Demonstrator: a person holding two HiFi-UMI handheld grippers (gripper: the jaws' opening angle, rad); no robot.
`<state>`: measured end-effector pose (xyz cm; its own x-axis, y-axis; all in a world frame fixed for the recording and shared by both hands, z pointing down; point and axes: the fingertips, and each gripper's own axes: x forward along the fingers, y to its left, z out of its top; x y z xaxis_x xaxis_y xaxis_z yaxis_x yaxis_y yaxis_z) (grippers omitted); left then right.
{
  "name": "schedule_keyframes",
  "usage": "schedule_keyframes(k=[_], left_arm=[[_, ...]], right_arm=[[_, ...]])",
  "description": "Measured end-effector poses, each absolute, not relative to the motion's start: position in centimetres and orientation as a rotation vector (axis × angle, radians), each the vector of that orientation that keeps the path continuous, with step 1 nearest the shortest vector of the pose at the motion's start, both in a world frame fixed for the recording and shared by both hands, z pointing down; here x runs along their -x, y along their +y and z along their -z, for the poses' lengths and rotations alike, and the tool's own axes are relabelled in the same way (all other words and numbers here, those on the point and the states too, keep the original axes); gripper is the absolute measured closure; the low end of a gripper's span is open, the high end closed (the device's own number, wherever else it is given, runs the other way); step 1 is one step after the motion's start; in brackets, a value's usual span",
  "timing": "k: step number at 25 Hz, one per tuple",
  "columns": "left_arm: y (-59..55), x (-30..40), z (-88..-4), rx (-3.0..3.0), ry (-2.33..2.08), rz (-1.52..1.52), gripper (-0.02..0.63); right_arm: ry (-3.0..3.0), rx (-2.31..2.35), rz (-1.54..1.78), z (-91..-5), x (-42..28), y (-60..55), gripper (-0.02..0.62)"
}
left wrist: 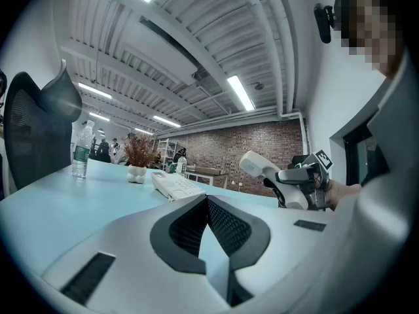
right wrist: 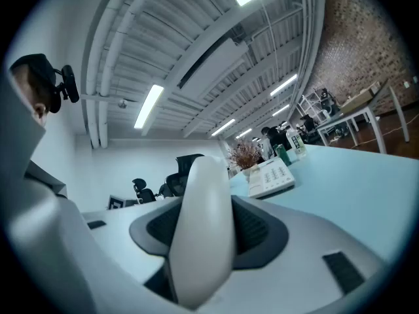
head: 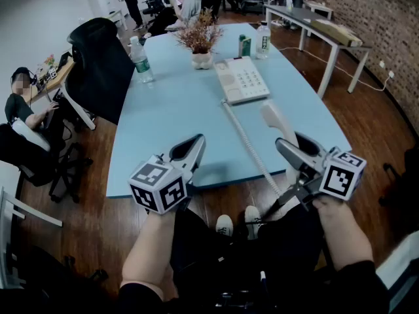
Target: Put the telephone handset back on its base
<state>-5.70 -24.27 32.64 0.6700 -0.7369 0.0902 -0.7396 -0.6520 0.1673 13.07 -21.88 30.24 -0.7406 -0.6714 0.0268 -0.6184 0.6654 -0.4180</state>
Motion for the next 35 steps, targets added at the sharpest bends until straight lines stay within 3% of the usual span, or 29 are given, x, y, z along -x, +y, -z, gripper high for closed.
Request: schedule_keyframes(k=[35], left_arm=[[-24.33, 6.26, -32.24, -2.688, -1.222, -0.005, 0.612]], right_arm=[[2.771, 1.068, 0.595, -30.31, -12.8, -21.65, 0.359]])
